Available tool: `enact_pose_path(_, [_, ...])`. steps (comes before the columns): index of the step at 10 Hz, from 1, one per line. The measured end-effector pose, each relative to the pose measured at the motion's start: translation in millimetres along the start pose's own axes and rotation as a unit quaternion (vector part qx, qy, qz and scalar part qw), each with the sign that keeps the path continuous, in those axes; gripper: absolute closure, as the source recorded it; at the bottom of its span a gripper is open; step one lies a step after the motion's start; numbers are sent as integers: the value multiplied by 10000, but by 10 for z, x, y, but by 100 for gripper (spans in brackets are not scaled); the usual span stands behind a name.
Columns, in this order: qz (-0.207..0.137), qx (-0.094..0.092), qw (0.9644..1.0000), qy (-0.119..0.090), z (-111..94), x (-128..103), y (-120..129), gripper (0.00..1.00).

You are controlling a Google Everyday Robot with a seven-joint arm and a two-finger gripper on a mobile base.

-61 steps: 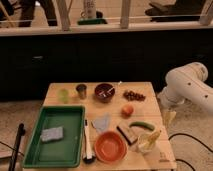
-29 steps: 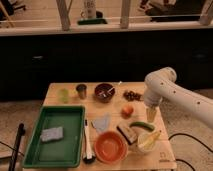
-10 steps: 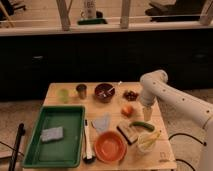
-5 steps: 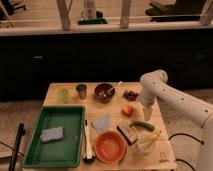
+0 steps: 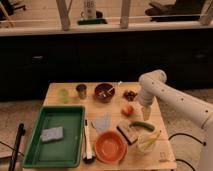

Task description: Place apple in red bowl

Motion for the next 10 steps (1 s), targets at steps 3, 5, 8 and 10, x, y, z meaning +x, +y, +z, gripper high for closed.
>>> enact_pose_path(3, [-457, 141, 9988, -44, -81, -236, -102, 20])
enact_pose_path(5, [-706, 194, 9973, -95, -96, -326, -125, 20])
enact_pose_path(8, [-1016, 208, 9945, -175, -59, -457, -186, 20])
enact_pose_path(10, [-1125, 189, 9932, -230, 2, -500, -216, 20])
